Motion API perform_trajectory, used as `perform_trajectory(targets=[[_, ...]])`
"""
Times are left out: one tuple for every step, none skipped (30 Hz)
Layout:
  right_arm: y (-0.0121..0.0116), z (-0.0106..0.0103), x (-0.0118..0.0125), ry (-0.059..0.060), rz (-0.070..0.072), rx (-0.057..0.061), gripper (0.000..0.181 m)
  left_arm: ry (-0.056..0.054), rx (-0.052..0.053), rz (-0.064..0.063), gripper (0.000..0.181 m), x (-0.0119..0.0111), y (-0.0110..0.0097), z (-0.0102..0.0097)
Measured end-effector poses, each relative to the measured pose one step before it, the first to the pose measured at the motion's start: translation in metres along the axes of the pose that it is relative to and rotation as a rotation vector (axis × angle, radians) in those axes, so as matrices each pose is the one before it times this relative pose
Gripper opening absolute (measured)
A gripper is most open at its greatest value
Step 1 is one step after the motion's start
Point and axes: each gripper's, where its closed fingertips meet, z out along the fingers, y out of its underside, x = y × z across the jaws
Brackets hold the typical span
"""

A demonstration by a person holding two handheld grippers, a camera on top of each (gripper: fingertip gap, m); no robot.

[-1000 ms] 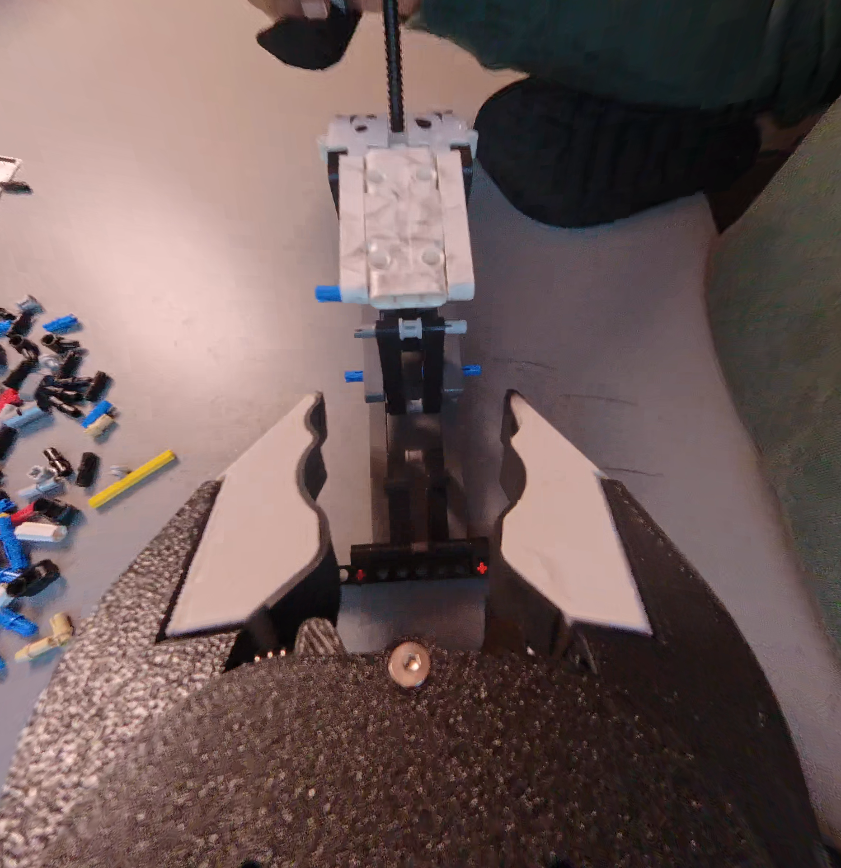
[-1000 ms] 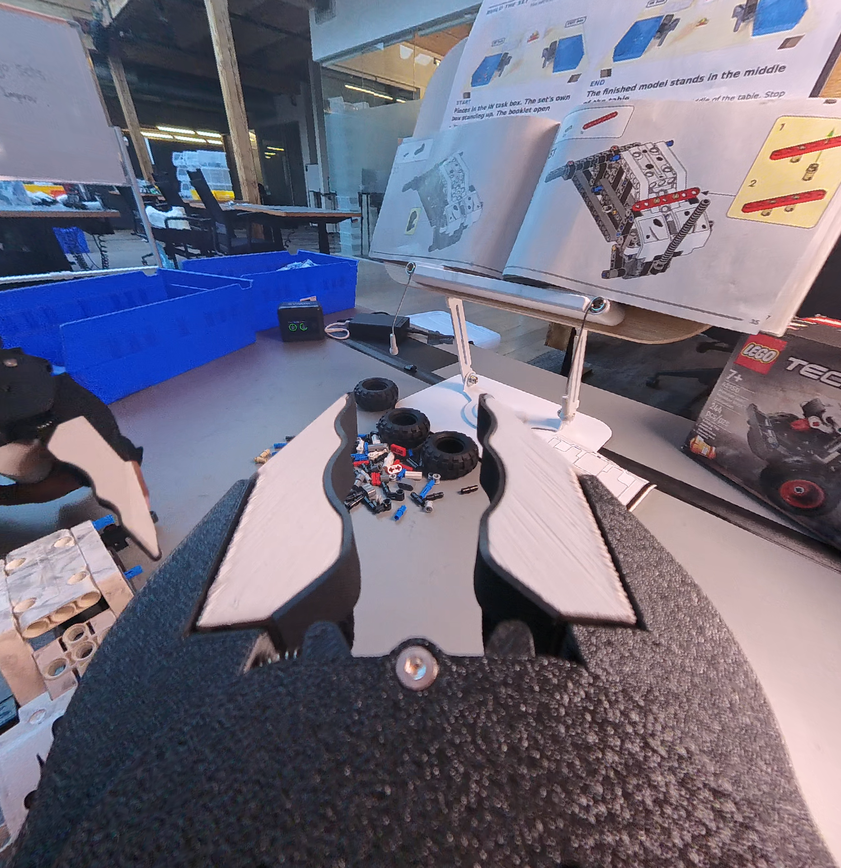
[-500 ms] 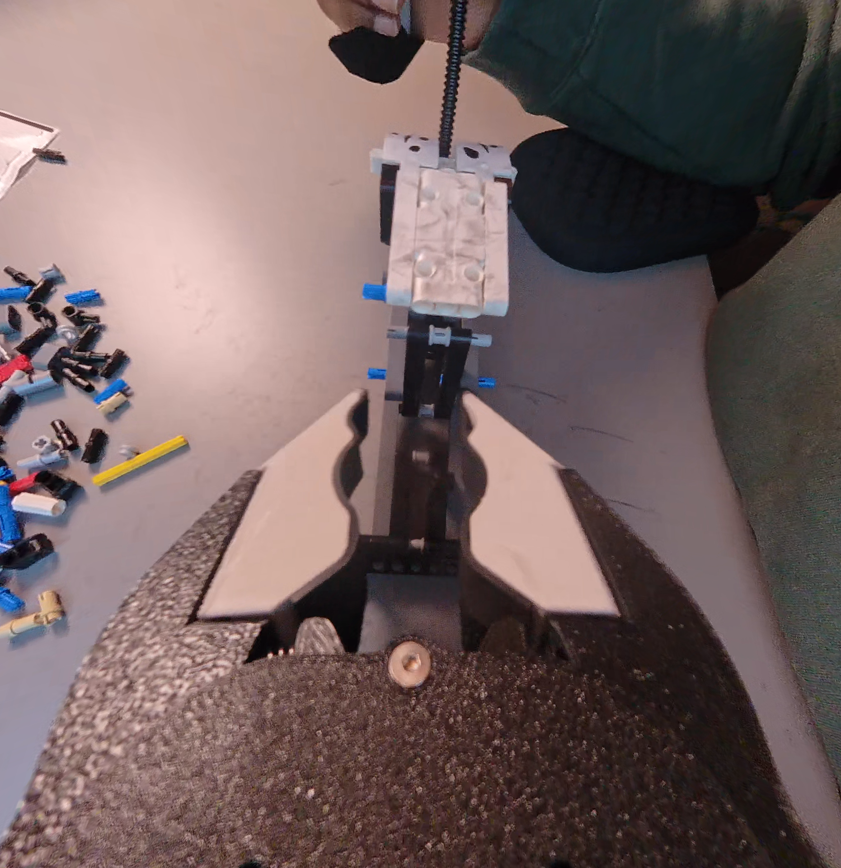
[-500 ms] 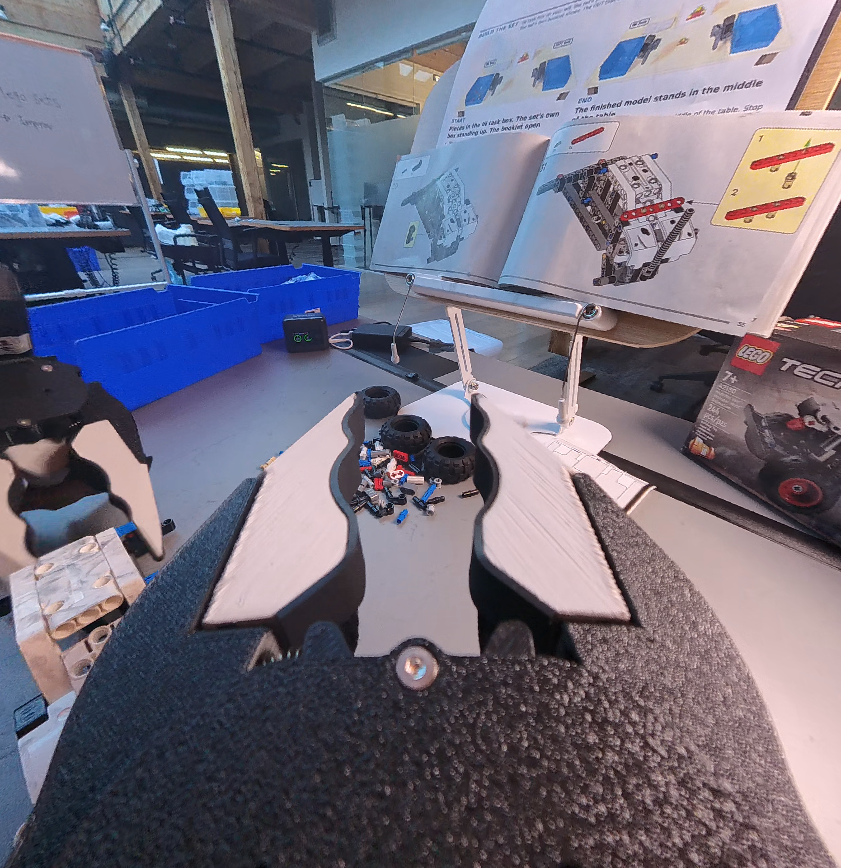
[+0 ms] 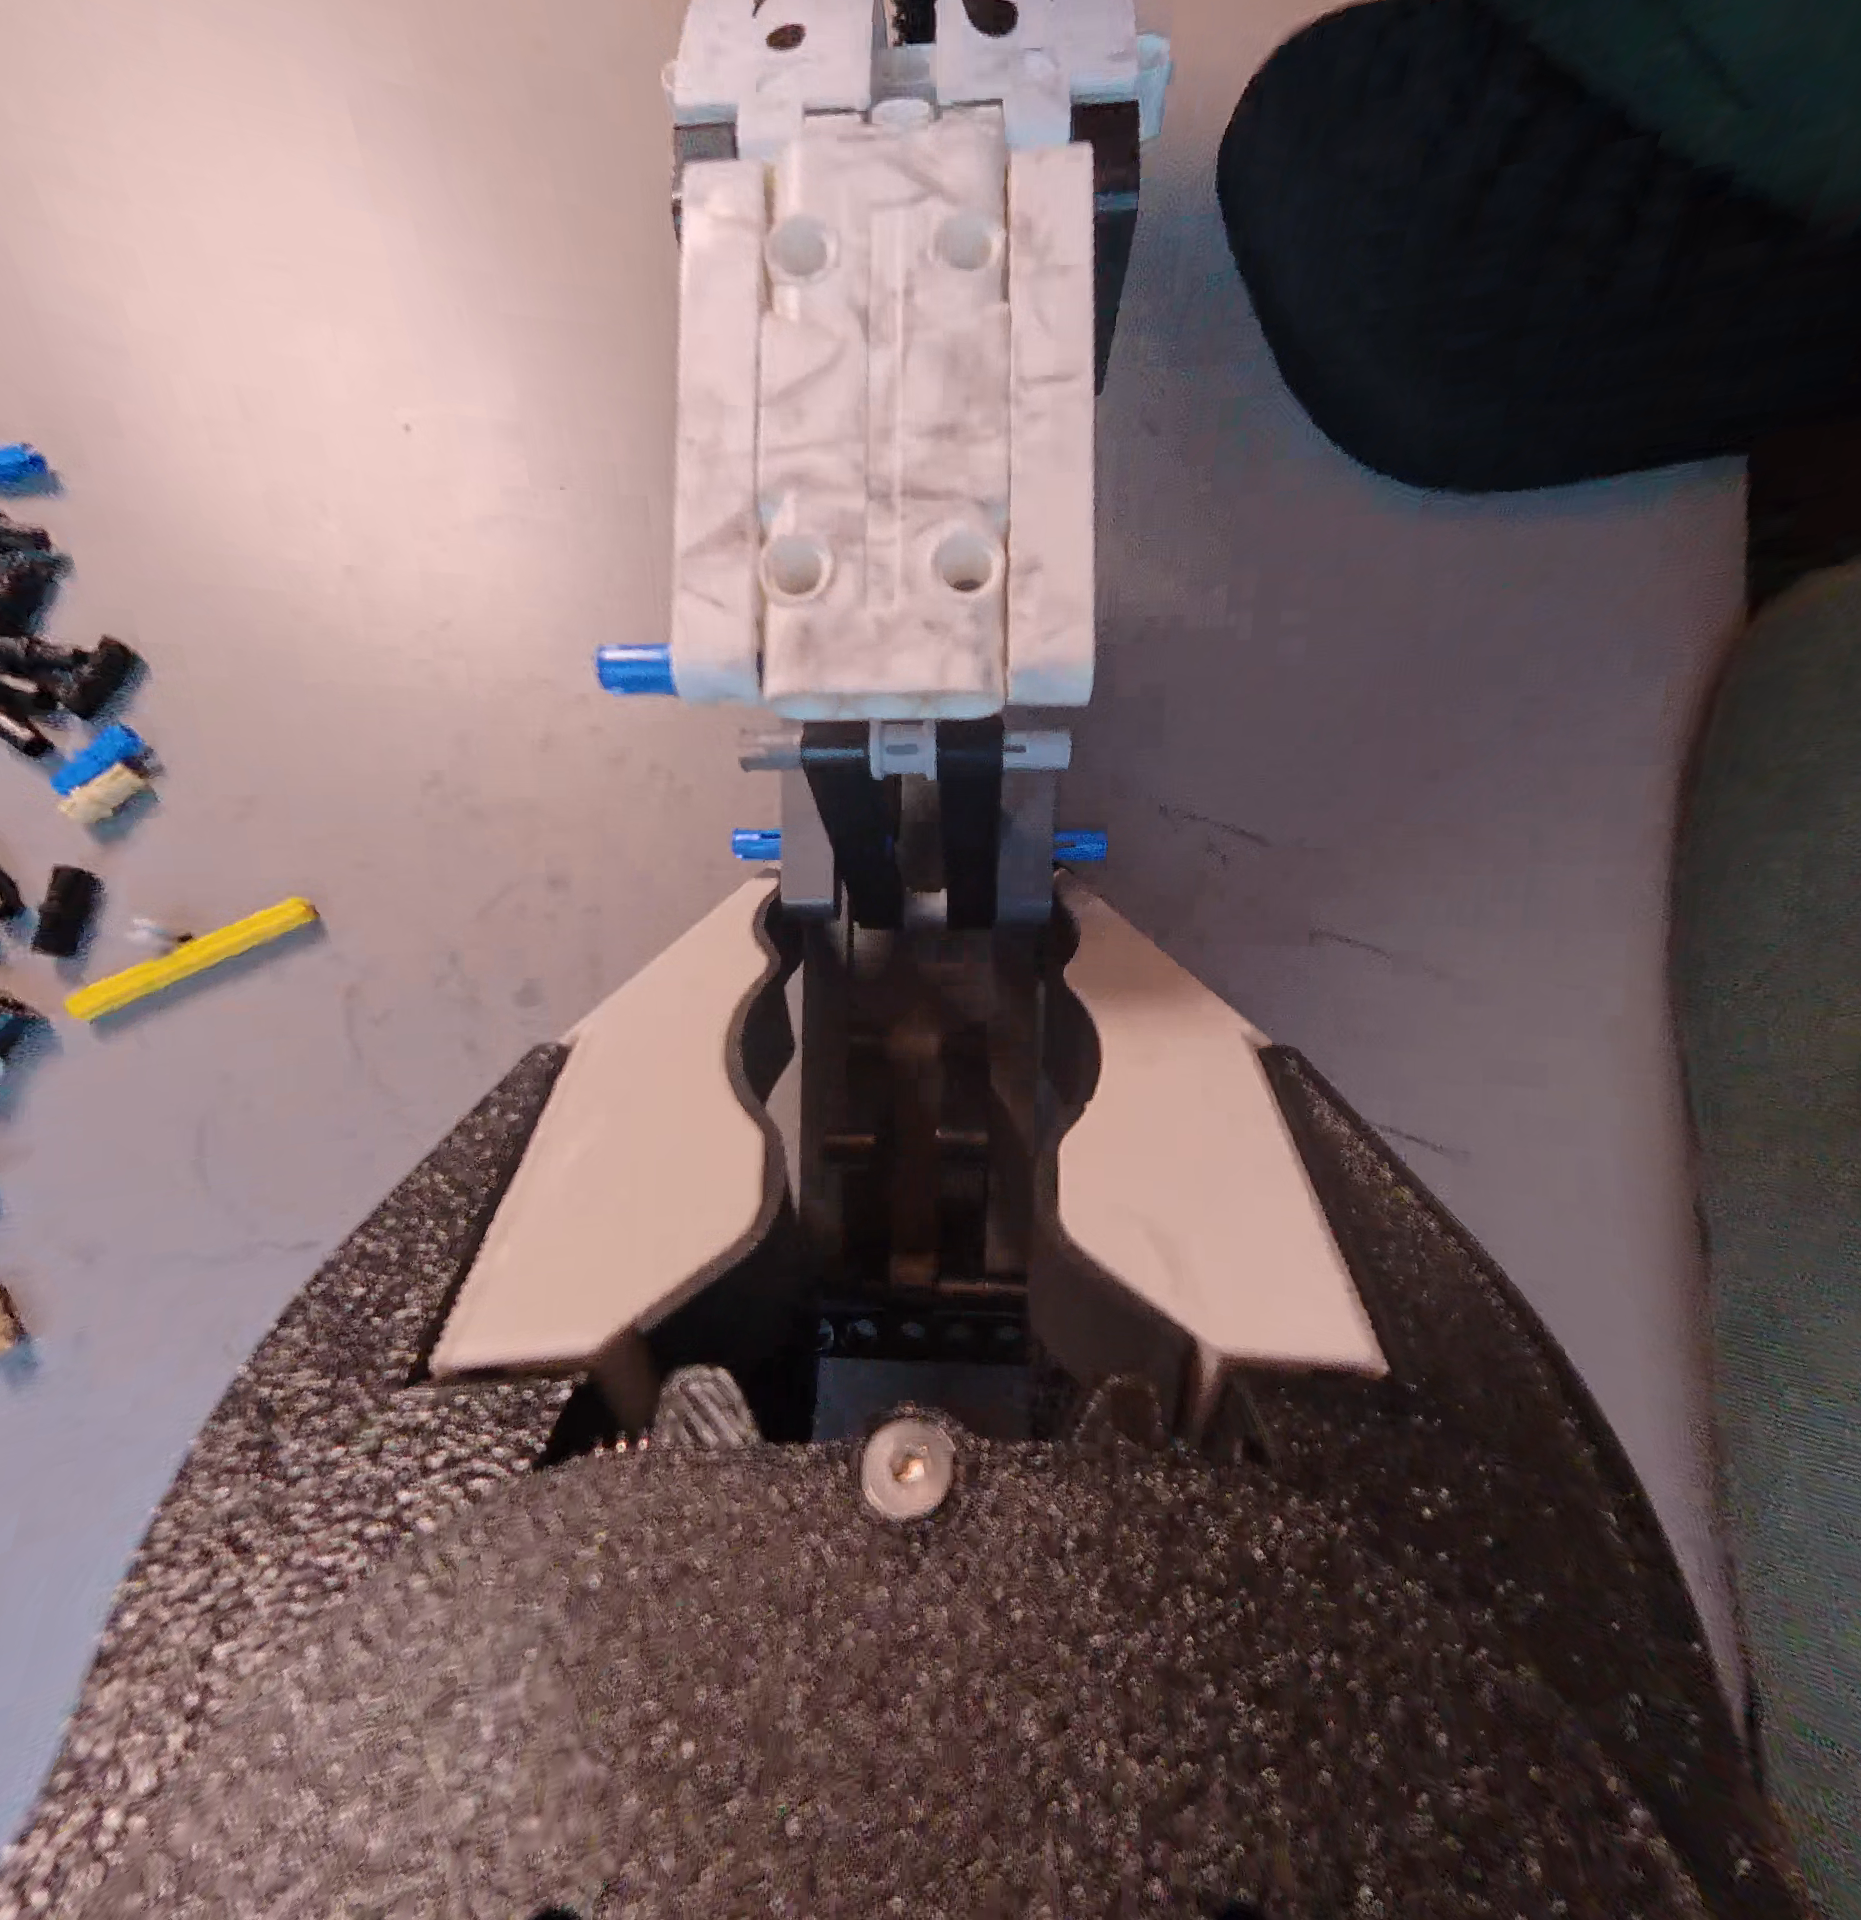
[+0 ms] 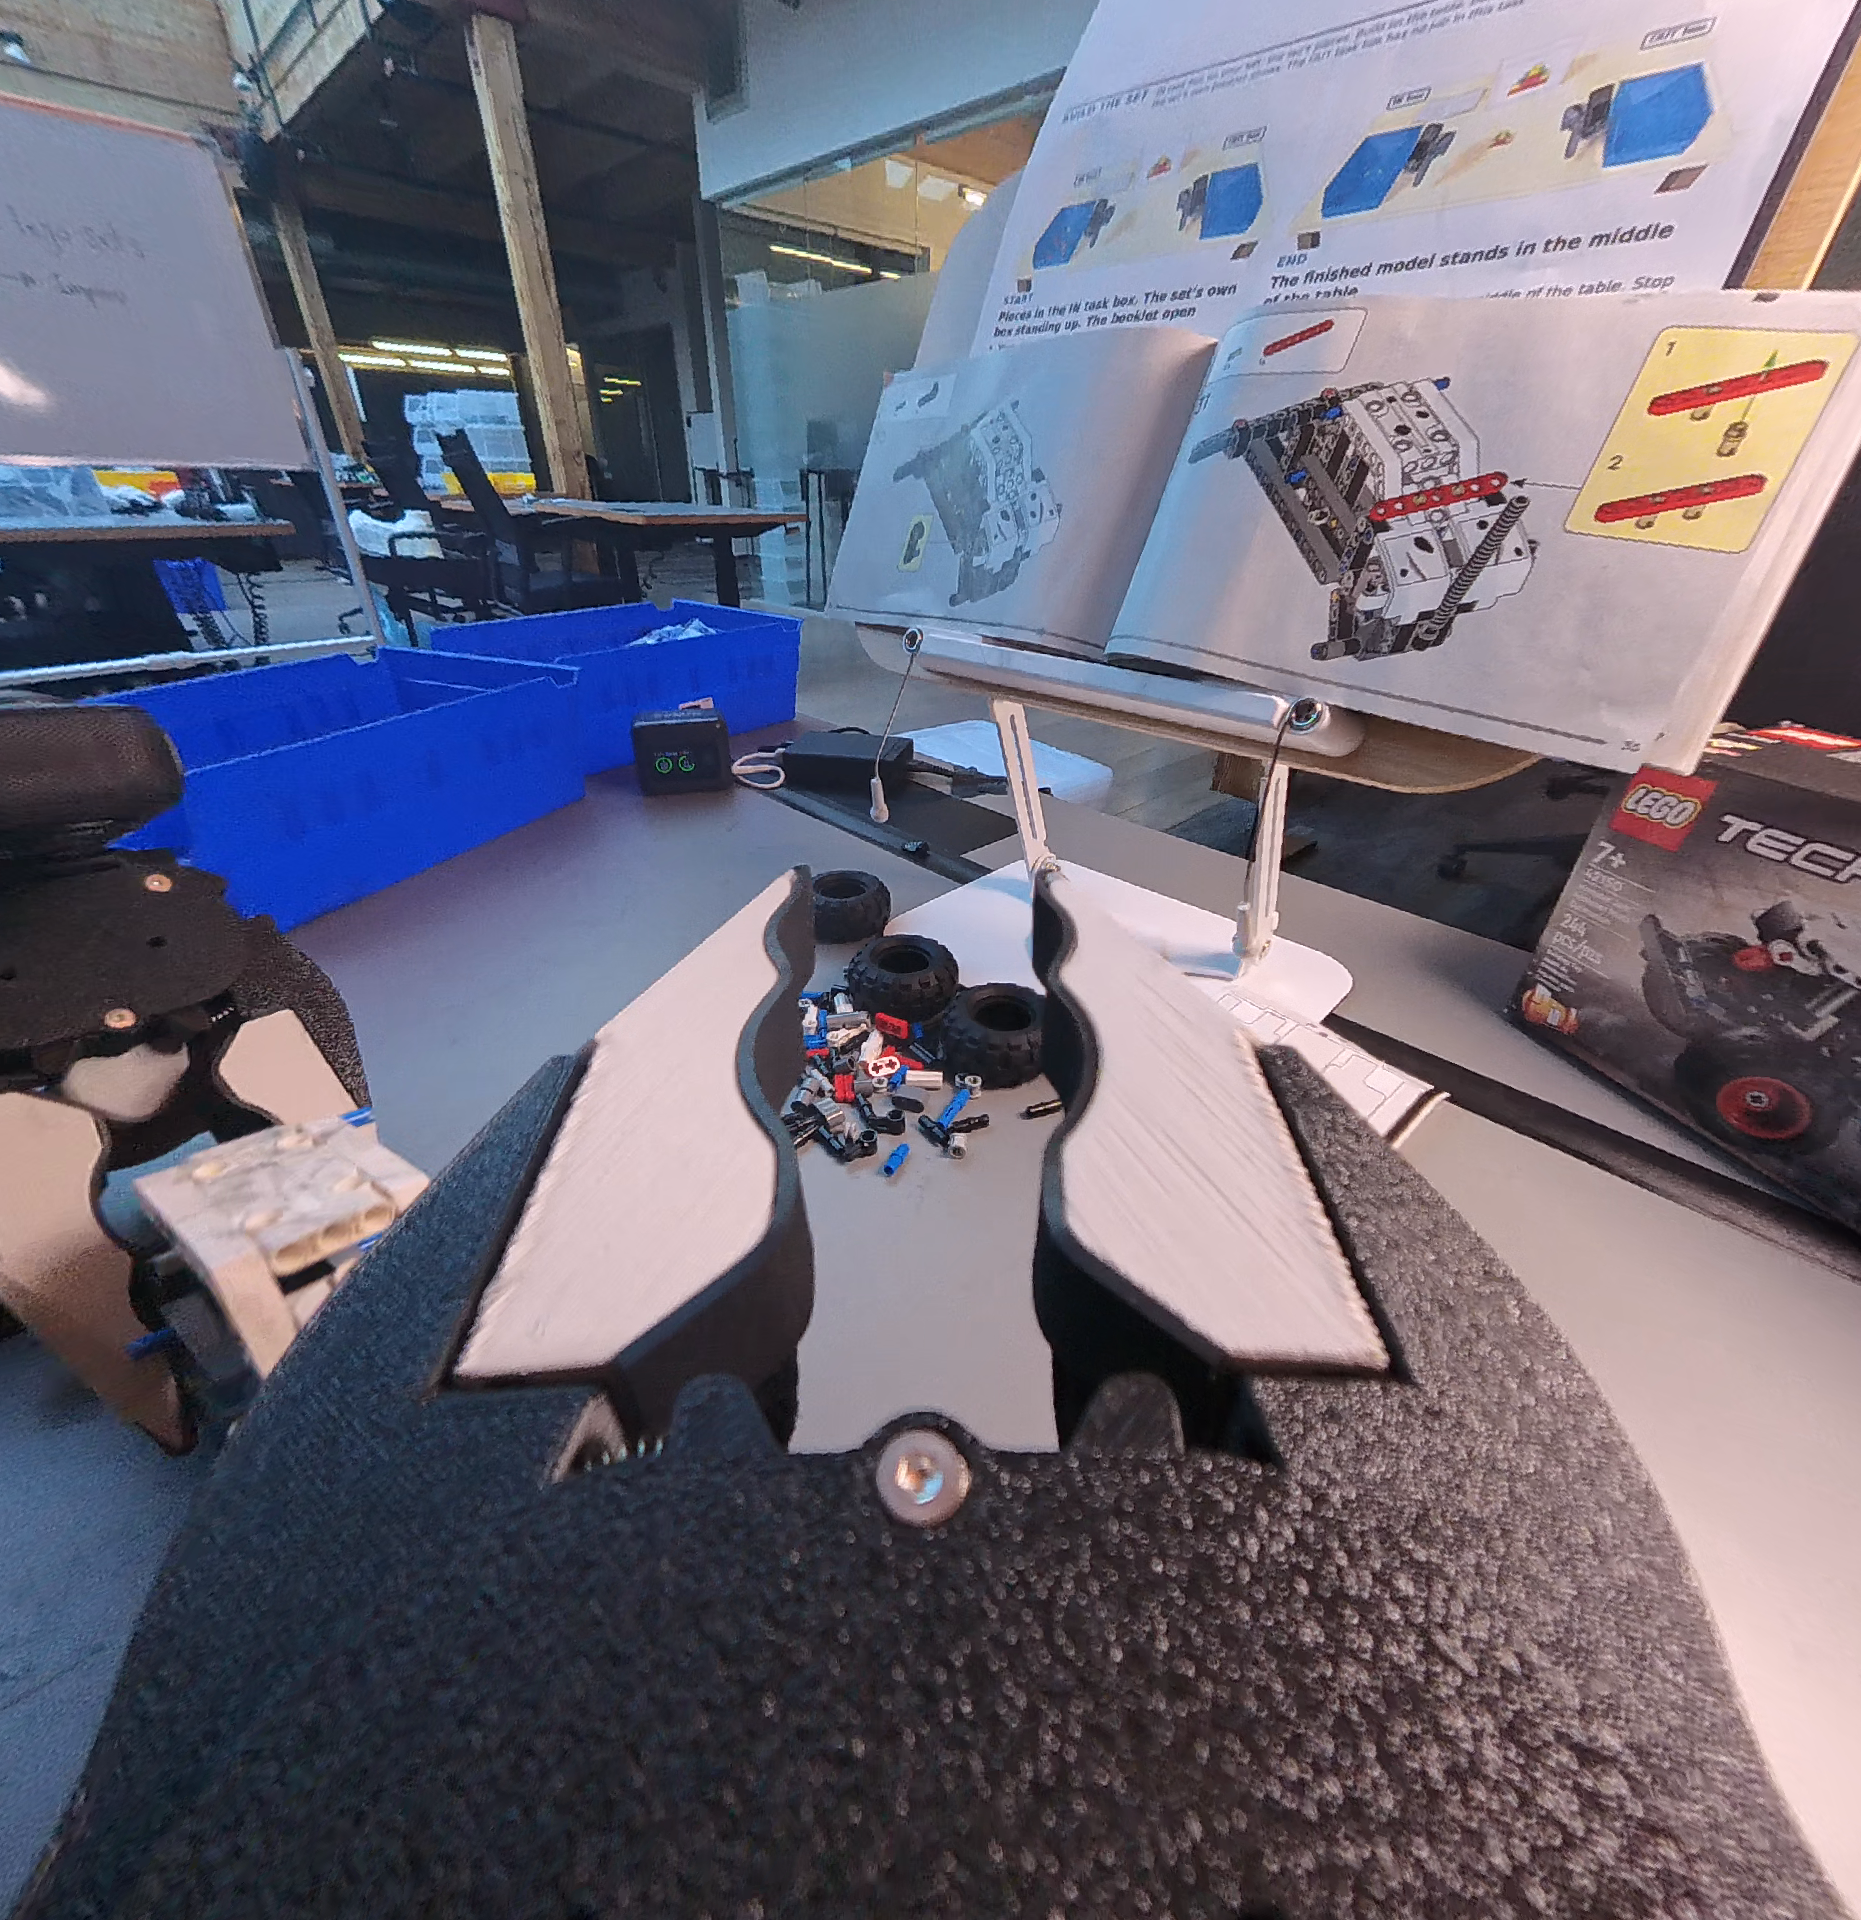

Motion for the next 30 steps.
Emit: perform_trajectory(targets=[[-0.00285, -0.00196, 0.00173, 0.0051, -0.0024, 0.0083, 0.041, 0.0269, 0.0332, -0.0541, 0.045, -0.0005, -0.00322, -0.00425], [-0.00375, -0.00242, 0.00148, 0.0038, -0.0024, 0.01, 0.041, 0.046, 0.0361, -0.0617, 0.045, 0.00174, -0.0043, -0.0053], [-0.00433, -0.00256, 0.00104, 0.0018, -0.0051, 0.011, 0.041, 0.0535, 0.0356, -0.0664, 0.045, 0.00202, -0.00421, -0.00525], [-0.00496, -0.00276, -0.00027, -0.0038, -0.0094, 0.0107, 0.041, 0.0438, 0.0332, -0.0631, 0.045, 0.00086, -0.00386, -0.00487], [-0.0046, -0.00257, -0.00239, -0.0153, -0.0114, 0.0072, 0.041, 0.0373, 0.026, -0.0565, 0.045, 0.00023, -0.00269, -0.00425], [-0.00304, -0.00209, -0.00484, -0.0284, -0.0109, -0.0035, 0.041, 0.0334, 0.0204, -0.0474, 0.045, 0.00027, -0.00225, -0.00378], [-0.00122, -0.00142, -0.00633, -0.035, -0.01, -0.0125, 0.041, 0.0334, 0.0193, -0.0424, 0.045, 0.00081, -0.00221, -0.00299], [-0.00044, -0.00096, -0.00629, -0.0297, -0.014, -0.0121, 0.041, 0.0378, 0.0197, -0.0399, 0.044, 0.00153, -0.00219, -0.00219], [0.00006, -0.00059, -0.00642, -0.025, -0.0193, -0.0109, 0.041, 0.0349, 0.0191, -0.0372, 0.045, 0.00157, -0.00228, -0.00148], [0.00162, 0.00012, -0.00805, -0.0319, -0.0203, -0.0194, 0.041, 0.0244, 0.0154, -0.0276, 0.045, 0.00082, -0.00186, -0.00094], [0.00301, 0.00095, -0.00961, -0.04, -0.0204, -0.0285, 0.041, 0.0135, 0.0098, -0.016, 0.045, 0.0002, -0.00132, -0.00054], [0.00359, 0.00151, -0.01014, -0.0385, -0.0232, -0.0296, 0.041, 0.0082, 0.0055, -0.0098, 0.045, 0.00018, -0.00081, -0.00026], [0.00396, 0.00239, -0.00994, -0.0342, -0.0273, -0.0304, 0.041, 0.0069, 0.0039, -0.0072, 0.045, 0.00043, -0.00056, 0.00019], [0.00466, 0.00303, -0.00951, -0.0296, -0.03, -0.0333, 0.041, 0.0064, 0.0032, -0.0062, 0.045, 0.00048, -0.00044, 0.00048], [0.00523, 0.00364, -0.00888, -0.0272, -0.0303, -0.0356, 0.04, 0.0011, 0.0039, -0.0041, 0.045, -0.00008, -0.00063, 0.00048], [0.00454, 0.00397, -0.00679, -0.0157, -0.0301, -0.0324, 0.037, -0.0011, 0.0038, -0.0029, 0.045, -0.00021, -0.00078, 0.00045], [0.00259, 0.00398, -0.00635, -0.014, -0.0277, -0.0215, 0.035, -0.0017, 0.0031, -0.0041, 0.045, -0.00031, -0.00049, 0.00043], [0.00053, 0.00374, -0.00691, -0.0192, -0.0208, -0.0126, 0.033, -0.0036, 0.0034, -0.0044, 0.045, -0.00042, -0.00058, 0.00026], [-0.00104, 0.00383, -0.00662, -0.02, -0.0134, -0.0069, 0.031, -0.008, 0.0043, -0.005, 0.045, -0.00078, -0.00067, 0.00043], [-0.00085, 0.00452, -0.00469, -0.0092, -0.0039, -0.0116, 0.029, -0.0132, 0.0062, -0.005, 0.045, -0.00126, -0.00095, 0.00052], [0.00118, 0.0055, -0.00194, 0.0056, 0.0013, -0.0244, 0.029, -0.0184, 0.0093, -0.0007, 0.045, -0.0015, -0.00123, 0.00092], [0.00369, 0.00593, 0.00235, 0.0305, 0.0067, -0.0367, 0.027, -0.0229, 0.0079, 0.0026, 0.045, -0.00147, -0.00112, 0.00132], [0.00439, 0.0057, 0.00468, 0.0421, 0.012, -0.0358, 0.027, -0.0305, 0.0052, 0.0083, 0.045, -0.00185, -0.00081, 0.00182], [0.00462, 0.00526, 0.00327, 0.0298, 0.0195, -0.0309, 0.026, -0.0367, 0.0054, 0.0166, 0.045, -0.00194, -0.00062, 0.00207], [0.0045, 0.0047, 0.0001, 0.0041, 0.0265, -0.0254, 0.025, -0.0373, 0.0053, 0.0181, 0.045, -0.00178, -0.00046, 0.00228], [0.00261, 0.00386, -0.00062, -0.0024, 0.0275, -0.0079, 0.026, -0.0412, 0.0072, 0.0166, 0.045, -0.00216, -0.00058, 0.00231], [0.00282, 0.00268, 0.00289, 0.0182, 0.0265, -0.0072, 0.025, -0.0533, 0.011, 0.0154, 0.045, -0.00367, -0.00092, 0.00194], [0.00375, 0.00245, 0.00268, 0.0153, 0.0245, -0.0143, 0.021, -0.0543, 0.0134, 0.0219, 0.045, -0.00416, -0.00087, 0.00156], [0.0046, 0.00266, 0.00291, 0.0174, 0.0219, -0.018, 0.016, -0.0459, 0.0031, 0.0218, 0.045, -0.00291, 0.00065, 0.00184], [0.00401, 0.00285, 0.00205, 0.0147, 0.0156, -0.0109, 0.015, -0.0447, 0.0058, 0.0166, 0.046, -0.0026, 0.00052, 0.00183]])
